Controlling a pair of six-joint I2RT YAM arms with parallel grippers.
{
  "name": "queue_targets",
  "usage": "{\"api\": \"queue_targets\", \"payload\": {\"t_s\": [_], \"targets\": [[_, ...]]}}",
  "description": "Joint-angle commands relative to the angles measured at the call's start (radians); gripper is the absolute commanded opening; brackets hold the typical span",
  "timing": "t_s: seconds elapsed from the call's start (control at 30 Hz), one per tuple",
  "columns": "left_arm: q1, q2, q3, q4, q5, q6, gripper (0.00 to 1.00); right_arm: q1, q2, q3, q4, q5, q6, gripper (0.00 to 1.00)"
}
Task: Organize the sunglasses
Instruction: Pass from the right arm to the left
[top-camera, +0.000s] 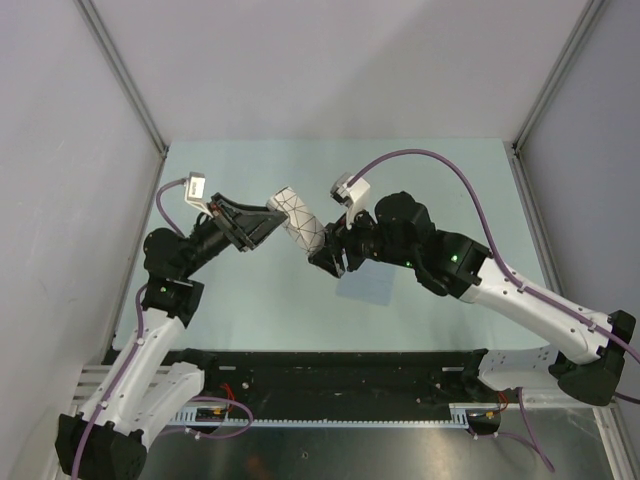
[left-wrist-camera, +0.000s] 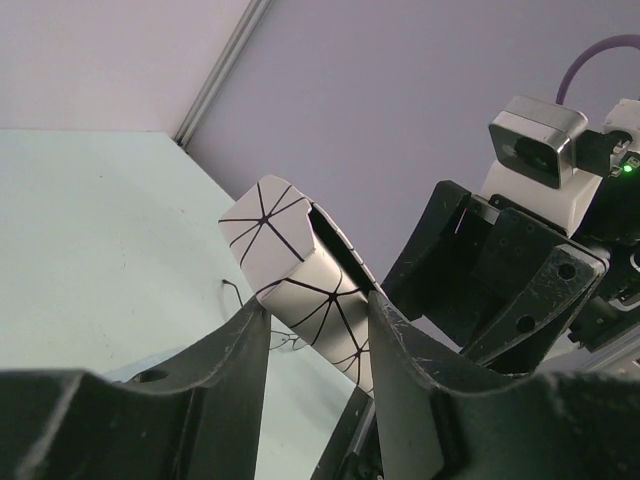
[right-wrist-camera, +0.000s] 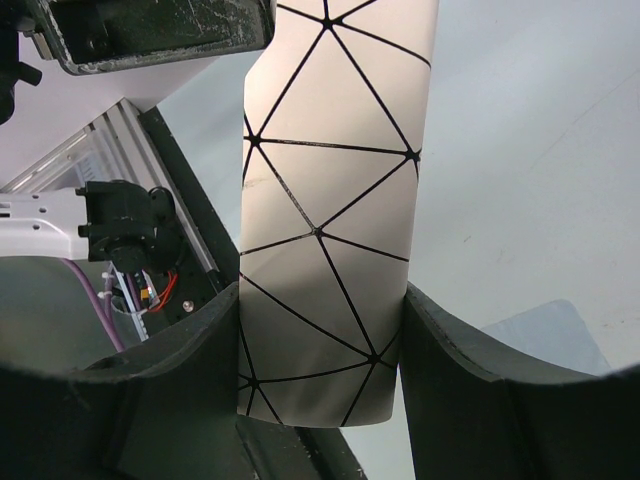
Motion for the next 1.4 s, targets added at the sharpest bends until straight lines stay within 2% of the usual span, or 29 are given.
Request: {"api": "queue_targets", "payload": {"t_s": [0.0,0.43,0.7,0.8,0.93,1.0,1.27,1.3,1.37], "targets": [[-0.006,0.0,0.031,0.034,0.01,0.033,0.39,0.002,-0.042,0.006,0.065,-0.051,-0.014,0.22],[-0.006,0.063,-0.025,0.034,0.009,0.077,0.36,0.002,-0.119,0.006,0.072,-0.158,0.0,0.2],[-0.006,0.087,-0.014,0.034,0.017,0.097,0.36,0.002,-0.111,0.006,0.067,-0.198,0.012,0.23],[-0.009,0.095,0.0,0.035,0.048,0.09,0.43,0.003,-0.105,0.006,0.072,-0.217,0.023,0.25],[-0.041,0.097,-0.006,0.043,0.055,0.079,0.66,0.008,-0.074,0.006,0.09,-0.223,0.035,0.25],[-0.061,0.098,-0.015,0.046,0.063,0.08,0.69,0.011,-0.064,0.006,0.108,-0.24,0.043,0.25],[-0.063,0.092,-0.017,0.084,0.193,0.11,0.72,0.023,-0.07,0.006,0.121,-0.329,0.021,0.25],[-0.063,0.089,-0.015,0.091,0.203,0.113,0.71,0.026,-0.073,0.006,0.116,-0.338,0.014,0.25],[-0.063,0.077,-0.011,0.097,0.204,0.111,0.62,0.031,-0.076,0.006,0.108,-0.338,0.003,0.27]]}}
